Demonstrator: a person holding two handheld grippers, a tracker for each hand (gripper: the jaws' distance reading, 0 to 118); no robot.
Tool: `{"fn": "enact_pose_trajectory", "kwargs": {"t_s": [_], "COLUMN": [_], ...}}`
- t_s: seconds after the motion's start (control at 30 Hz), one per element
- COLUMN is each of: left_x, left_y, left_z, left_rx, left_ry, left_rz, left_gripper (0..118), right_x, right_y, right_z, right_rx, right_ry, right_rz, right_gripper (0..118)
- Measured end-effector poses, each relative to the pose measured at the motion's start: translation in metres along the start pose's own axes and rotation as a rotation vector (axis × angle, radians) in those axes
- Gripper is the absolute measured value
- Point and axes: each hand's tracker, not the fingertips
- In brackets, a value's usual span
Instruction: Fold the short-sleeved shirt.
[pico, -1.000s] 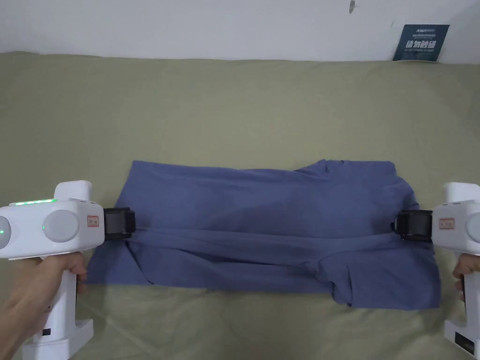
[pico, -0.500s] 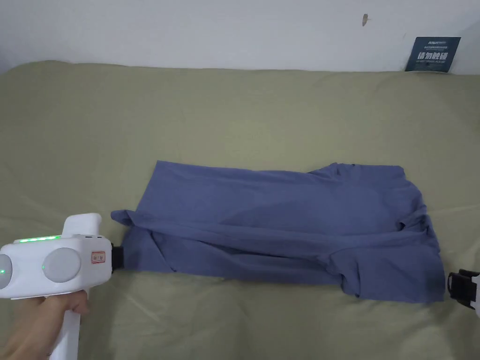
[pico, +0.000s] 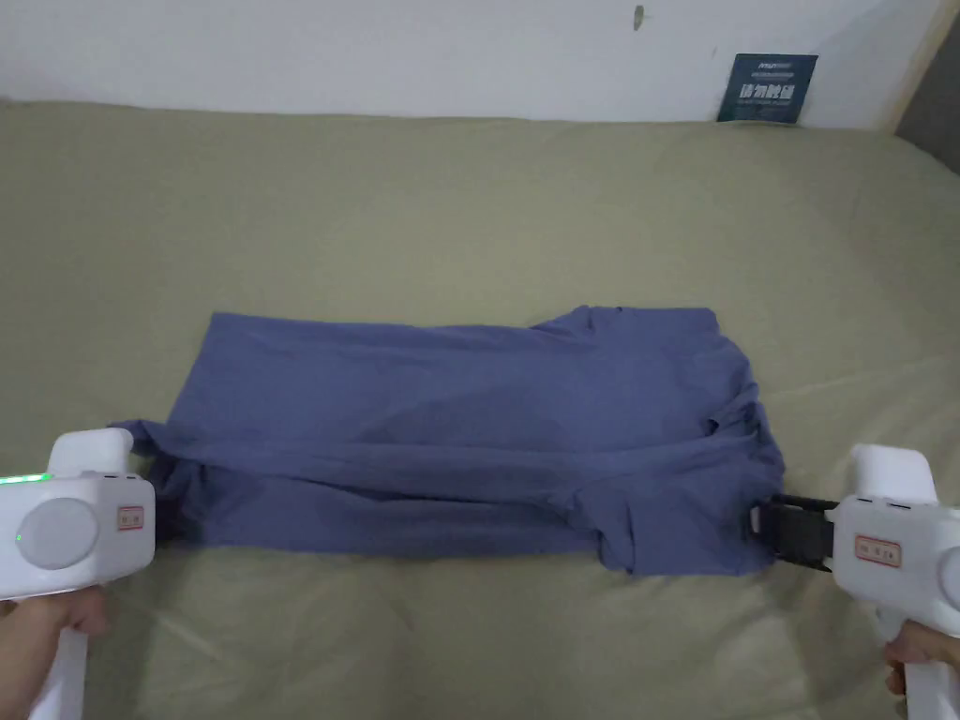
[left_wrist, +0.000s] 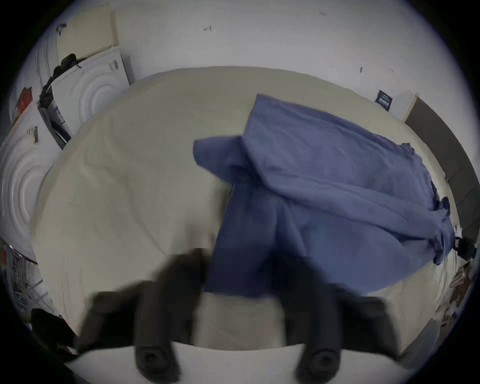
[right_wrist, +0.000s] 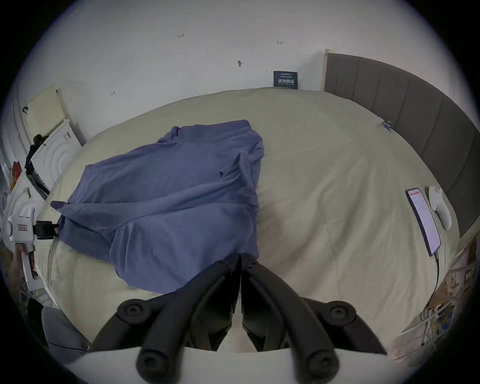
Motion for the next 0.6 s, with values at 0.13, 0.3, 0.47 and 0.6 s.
{"fn": "enact_pose_trajectory", "kwargs": {"t_s": [0.13,0.3,0.47,0.6], "left_x": [-0.003,-0.006,-0.006,-0.006], "left_y": [0.007,0.008,0.008,0.009], "left_z": [-0.003,-0.006,-0.007,-0.007], "left_rx": [0.001,-0.006,-0.013,-0.014], "left_ry": [0.019,0.012,0.016,0.017], "left_rz": [-0.014,0.005,-0.001,-0.005], "left_gripper": [8,8,8,8], "right_x": [0.000,-0.003,-0.011,-0.019], "right_y": [-0.001,0.002,0.010,0.007], "right_z": [-0.014,-0.037,-0.062,-0.050], "right_rx": [-0.032,-0.089,-0.113,-0.088], "right_ry": [-0.009,-0.022,-0.030,-0.008], "right_rz": [0.018,0.013,0.078,0.087], "right_gripper": [112,96,77,17]}}
